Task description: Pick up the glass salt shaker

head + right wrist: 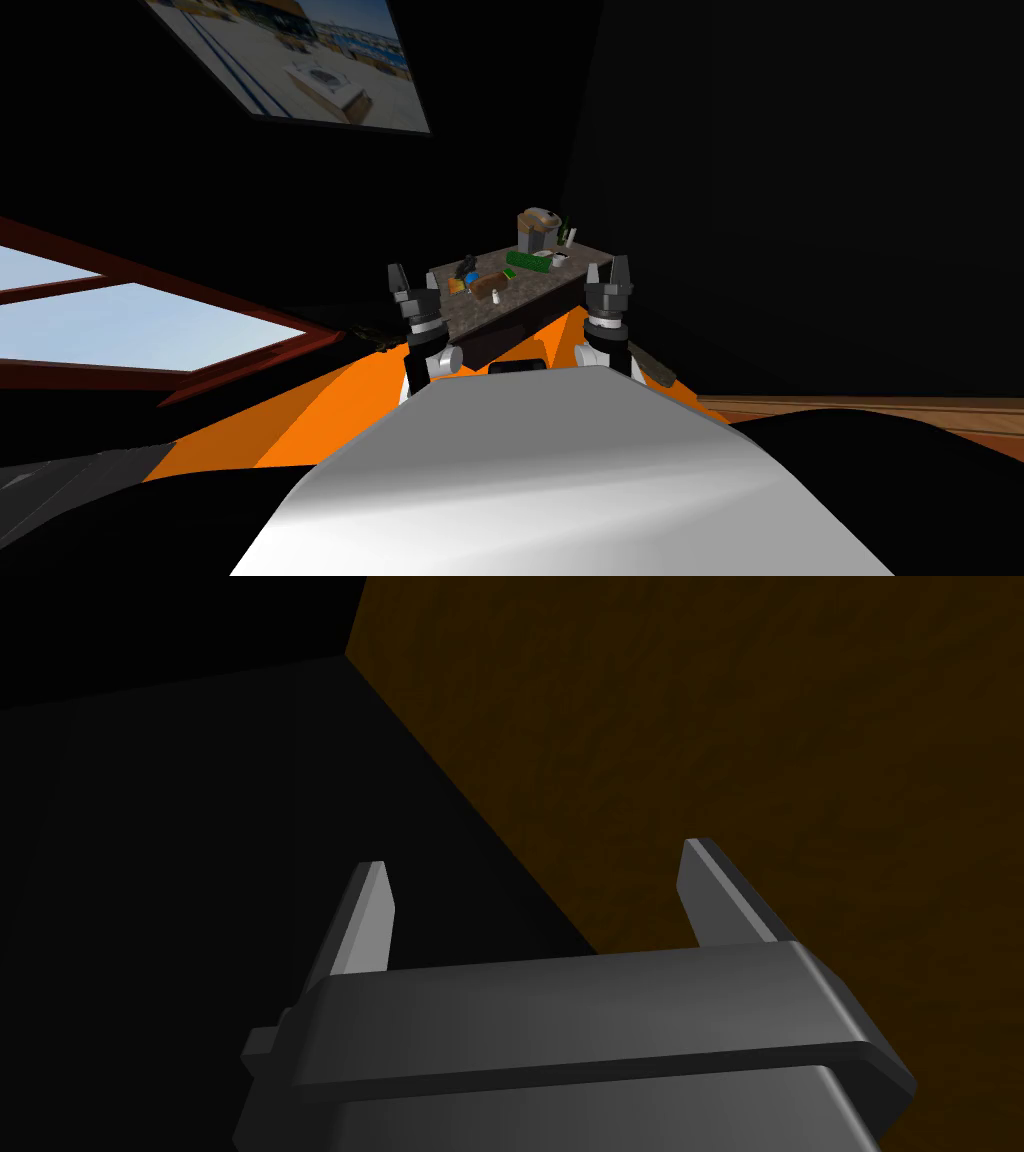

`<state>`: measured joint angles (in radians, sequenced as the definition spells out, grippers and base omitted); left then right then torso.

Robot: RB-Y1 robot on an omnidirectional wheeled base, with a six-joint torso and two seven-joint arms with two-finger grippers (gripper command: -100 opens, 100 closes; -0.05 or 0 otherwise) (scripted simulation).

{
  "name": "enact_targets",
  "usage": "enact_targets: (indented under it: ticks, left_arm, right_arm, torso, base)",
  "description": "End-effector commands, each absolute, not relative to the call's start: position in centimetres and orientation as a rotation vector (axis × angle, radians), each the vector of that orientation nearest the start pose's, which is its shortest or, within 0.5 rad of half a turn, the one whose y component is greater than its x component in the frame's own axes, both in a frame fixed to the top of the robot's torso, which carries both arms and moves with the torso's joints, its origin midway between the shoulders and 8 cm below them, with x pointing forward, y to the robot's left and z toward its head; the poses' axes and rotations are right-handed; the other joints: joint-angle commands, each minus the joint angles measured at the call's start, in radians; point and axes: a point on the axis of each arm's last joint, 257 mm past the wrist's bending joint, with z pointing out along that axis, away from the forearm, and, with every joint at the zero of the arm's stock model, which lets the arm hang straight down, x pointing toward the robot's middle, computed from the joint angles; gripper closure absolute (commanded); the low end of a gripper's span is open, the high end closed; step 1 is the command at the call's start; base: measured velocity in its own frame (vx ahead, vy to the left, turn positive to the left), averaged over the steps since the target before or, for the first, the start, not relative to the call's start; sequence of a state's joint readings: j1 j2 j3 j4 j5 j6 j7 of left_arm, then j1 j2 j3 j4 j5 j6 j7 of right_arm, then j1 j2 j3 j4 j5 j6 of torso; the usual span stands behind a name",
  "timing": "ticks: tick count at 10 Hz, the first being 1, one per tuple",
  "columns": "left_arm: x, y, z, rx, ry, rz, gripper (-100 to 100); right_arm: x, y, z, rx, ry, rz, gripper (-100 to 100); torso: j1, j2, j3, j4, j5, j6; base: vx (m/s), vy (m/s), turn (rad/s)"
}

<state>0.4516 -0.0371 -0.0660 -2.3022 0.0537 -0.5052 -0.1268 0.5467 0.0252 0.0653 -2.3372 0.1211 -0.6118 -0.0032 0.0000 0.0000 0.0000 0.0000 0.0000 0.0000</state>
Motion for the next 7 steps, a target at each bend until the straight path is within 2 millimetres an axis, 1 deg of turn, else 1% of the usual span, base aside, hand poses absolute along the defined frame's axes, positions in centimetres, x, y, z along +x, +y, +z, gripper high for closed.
enact_targets:
  ticks: [1,3,5,7]
  left_arm:
    - [34.7,25.5,4.7,-0.6,0.57,-1.315,-100]
    - [35.7,24.4,3.9,-0.559,0.641,-1.311,-100]
    - [37.0,23.0,2.6,-0.514,0.726,-1.299,-100]
    - [38.6,21.6,0.9,-0.466,0.817,-1.277,-100]
  right_arm:
    - [31.4,-24.4,5.4,0.505,0.576,1.307,0]
    - [31.4,-24.4,5.4,0.505,0.576,1.307,0]
    - [31.4,-24.4,5.4,0.505,0.576,1.307,0]
    - [31.4,-24.4,5.4,0.505,0.576,1.307,0]
  torso:
    - [0.0,0.0,0.0,0.0,0.0,0.0]
    - [0.001,0.001,0.001,0.0,0.0,0.0]
    - [0.001,0.004,0.002,0.001,0.0,0.0]
    - [0.002,0.005,0.003,0.001,0.0,0.0]
  base:
    - [-0.012,0.004,-0.013]
    - [-0.04,0.008,-0.021]
    - [-0.066,0.018,-0.03]
    - [-0.1,0.02,-0.045]
